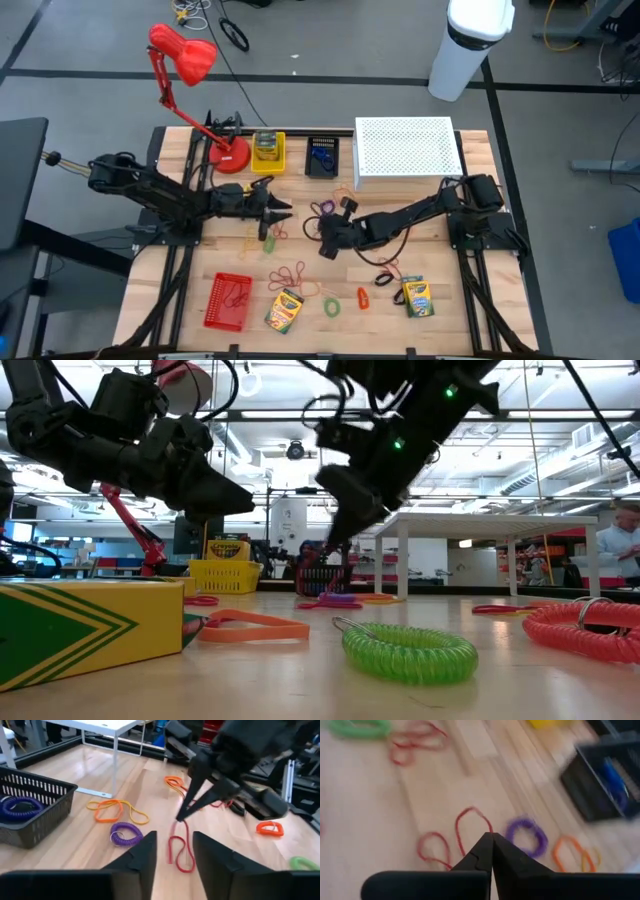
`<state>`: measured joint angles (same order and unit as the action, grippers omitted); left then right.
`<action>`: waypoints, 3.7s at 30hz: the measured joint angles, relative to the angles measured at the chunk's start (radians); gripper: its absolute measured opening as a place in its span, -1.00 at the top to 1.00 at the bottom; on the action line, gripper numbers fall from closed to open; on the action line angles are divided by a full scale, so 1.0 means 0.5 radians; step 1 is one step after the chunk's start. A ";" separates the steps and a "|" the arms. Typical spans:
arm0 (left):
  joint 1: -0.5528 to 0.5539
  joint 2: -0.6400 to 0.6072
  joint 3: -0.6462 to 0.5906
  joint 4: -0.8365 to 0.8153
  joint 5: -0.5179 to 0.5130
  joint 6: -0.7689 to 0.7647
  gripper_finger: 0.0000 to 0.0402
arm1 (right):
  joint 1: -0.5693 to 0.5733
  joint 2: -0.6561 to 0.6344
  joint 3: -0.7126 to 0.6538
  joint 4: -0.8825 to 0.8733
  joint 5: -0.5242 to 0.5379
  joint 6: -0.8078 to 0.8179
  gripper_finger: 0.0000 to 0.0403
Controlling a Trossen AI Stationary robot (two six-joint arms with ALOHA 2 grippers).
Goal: Pick & Place Office Desk Supplies
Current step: Put the red rubber band into the red bin
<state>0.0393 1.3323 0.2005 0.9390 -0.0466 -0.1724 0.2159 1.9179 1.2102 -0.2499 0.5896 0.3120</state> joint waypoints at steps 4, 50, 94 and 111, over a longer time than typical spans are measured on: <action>-0.069 0.015 0.029 -0.006 0.008 0.101 0.14 | 0.027 -0.003 0.000 0.233 -0.004 -0.250 0.98; -0.214 -0.428 0.389 -1.238 0.125 0.186 0.98 | 0.157 -0.219 -0.018 0.114 0.591 -0.205 0.18; -1.716 -0.566 1.501 -3.496 -0.111 -1.775 0.98 | 0.061 -0.219 -0.464 0.978 0.427 -0.431 0.94; -2.060 -0.049 1.500 -3.498 -0.025 -2.319 0.97 | 0.062 -0.217 -0.464 1.099 0.330 -0.482 0.98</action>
<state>-0.9906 1.3079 0.9504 -0.8101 -0.0593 -1.3319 0.2470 1.8095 0.9783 0.2993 0.7547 0.0713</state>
